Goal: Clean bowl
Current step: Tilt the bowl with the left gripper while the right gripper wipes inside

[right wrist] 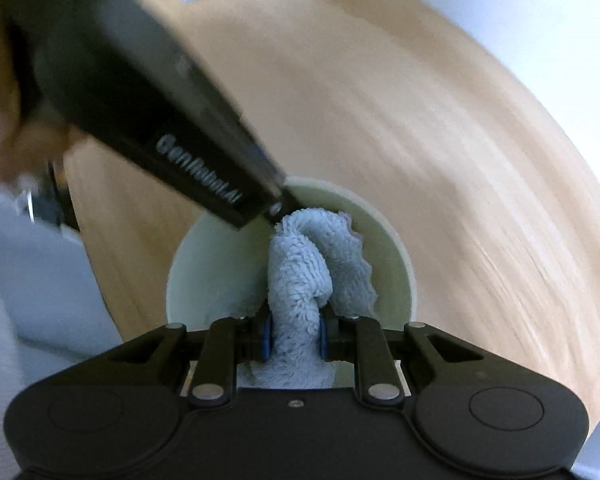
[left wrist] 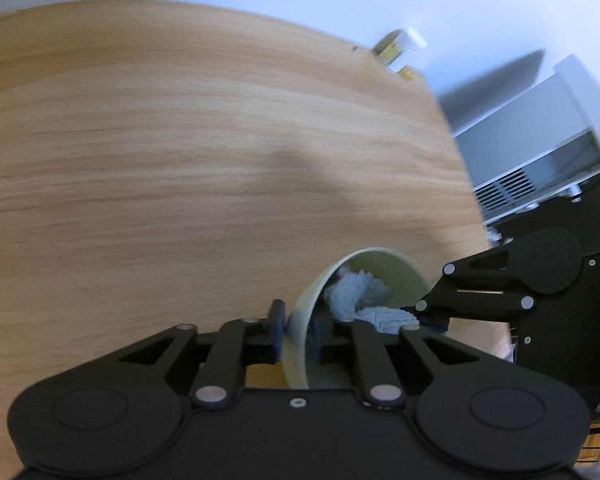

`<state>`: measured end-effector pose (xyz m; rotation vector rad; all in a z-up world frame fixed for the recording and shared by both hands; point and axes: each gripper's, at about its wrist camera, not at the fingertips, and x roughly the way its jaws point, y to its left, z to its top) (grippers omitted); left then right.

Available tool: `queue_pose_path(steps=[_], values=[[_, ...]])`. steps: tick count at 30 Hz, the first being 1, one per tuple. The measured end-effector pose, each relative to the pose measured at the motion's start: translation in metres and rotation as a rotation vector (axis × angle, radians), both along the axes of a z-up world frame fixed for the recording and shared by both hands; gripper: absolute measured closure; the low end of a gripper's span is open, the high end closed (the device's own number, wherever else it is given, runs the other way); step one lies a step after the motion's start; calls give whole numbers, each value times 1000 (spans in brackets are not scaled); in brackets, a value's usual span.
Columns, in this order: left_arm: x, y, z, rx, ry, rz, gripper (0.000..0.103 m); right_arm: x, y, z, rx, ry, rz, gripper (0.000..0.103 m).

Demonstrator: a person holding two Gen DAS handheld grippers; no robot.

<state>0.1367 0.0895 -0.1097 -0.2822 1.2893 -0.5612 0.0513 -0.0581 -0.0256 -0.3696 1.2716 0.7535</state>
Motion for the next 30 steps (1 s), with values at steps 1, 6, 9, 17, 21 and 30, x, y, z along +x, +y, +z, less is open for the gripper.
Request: queue_pose_path(steps=[1,6,9,17,21,30], values=[[0,6,5,-24,-2,17,78,1,-5,5,39,1,-40,80],[-4,25,13,-87,6,87,78,15,-27,2,296,63,-266,80],[-7,33,11,-102,18,119,78,43,-31,-28,372,100,-319,80],[-13,31,4,-87,44,146,78,69,-2,-54,336,118,-314,79],[-15,38,3,-110,48,174,78,66,11,-55,310,99,-287,79],[-21,35,9,-56,5,132,75,45,35,-50,69,-26,-130,79]])
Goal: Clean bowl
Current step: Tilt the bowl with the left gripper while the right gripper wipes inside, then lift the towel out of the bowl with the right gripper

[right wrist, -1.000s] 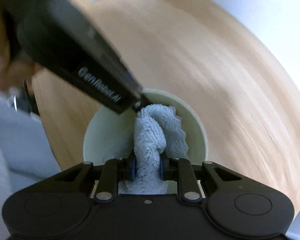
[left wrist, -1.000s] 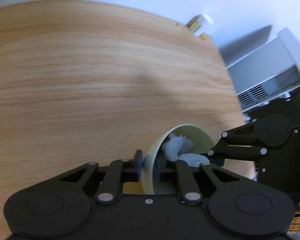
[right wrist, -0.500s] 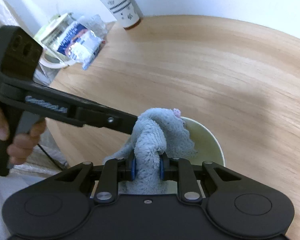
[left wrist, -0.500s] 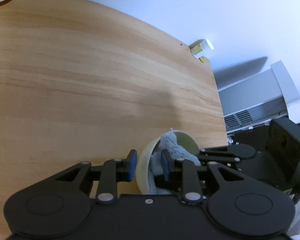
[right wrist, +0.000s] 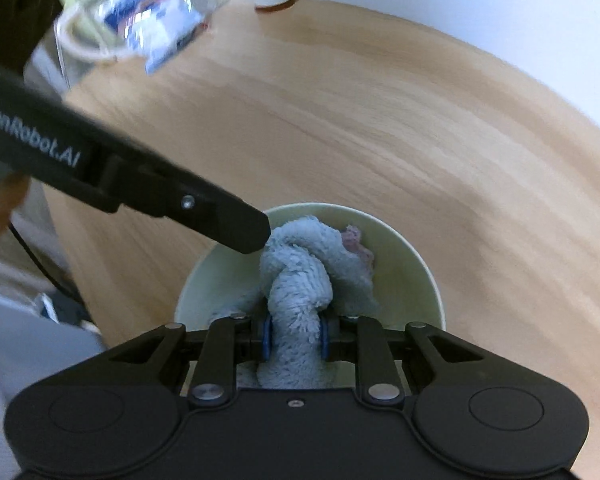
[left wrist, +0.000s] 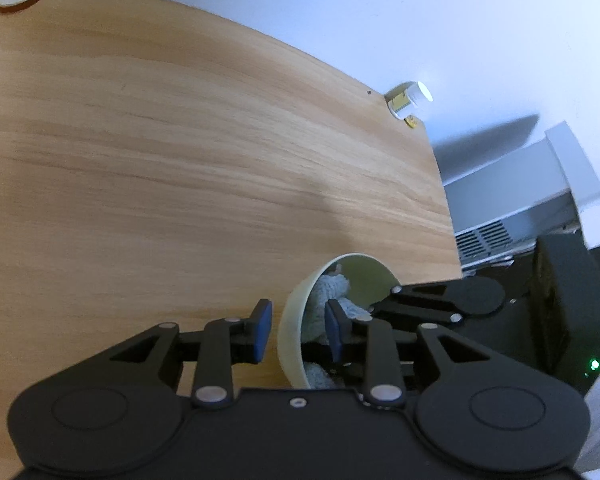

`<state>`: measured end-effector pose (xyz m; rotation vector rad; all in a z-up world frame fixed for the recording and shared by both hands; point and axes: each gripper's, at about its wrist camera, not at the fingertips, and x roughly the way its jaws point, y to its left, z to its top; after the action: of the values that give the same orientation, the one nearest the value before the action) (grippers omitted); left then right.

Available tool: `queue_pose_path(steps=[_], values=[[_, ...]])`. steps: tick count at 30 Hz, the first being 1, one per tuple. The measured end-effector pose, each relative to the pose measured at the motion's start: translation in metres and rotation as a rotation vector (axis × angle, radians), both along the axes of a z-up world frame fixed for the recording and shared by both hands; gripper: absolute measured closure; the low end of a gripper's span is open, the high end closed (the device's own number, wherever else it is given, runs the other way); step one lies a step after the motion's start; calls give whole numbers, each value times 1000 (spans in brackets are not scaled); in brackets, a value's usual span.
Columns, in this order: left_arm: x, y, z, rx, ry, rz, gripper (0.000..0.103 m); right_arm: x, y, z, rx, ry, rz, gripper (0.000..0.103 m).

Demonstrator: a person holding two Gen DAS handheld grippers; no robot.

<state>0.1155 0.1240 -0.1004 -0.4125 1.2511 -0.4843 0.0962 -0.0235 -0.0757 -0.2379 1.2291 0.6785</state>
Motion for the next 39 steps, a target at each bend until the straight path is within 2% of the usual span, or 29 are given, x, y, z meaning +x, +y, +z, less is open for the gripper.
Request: queue_pose_path(steps=[3,8,10,13,17,19,23,27,29,33,39], values=[[-2,-6,2,39,-26,-53,75,-5,5,6,-90,-50,60,79],[-2,-26,1,118,-69,-194,76,-7,8,13,-125,-72,131,79],[-3,-32,-3,138,-81,-223,86,-5,9,10,-123,-79,165,79],[-5,-37,-5,163,-110,-246,91,2,3,5,-87,-78,158,79],[-3,-42,-3,198,-129,-285,91,11,3,1,-125,-83,149,81],[-2,-44,-2,224,-129,-280,93,13,8,0,-175,-89,144,82],[3,-48,-3,248,-118,-236,97,26,13,-2,-284,-23,100,83],[7,-48,-3,232,-104,-201,99,26,12,-2,-322,6,212,82],[9,-50,-3,218,-93,-196,98,23,7,-5,-302,41,291,81],[11,-52,-4,221,-93,-189,98,21,1,-9,-243,34,358,80],[14,-52,-5,210,-73,-160,97,38,-7,-14,-74,82,268,79]])
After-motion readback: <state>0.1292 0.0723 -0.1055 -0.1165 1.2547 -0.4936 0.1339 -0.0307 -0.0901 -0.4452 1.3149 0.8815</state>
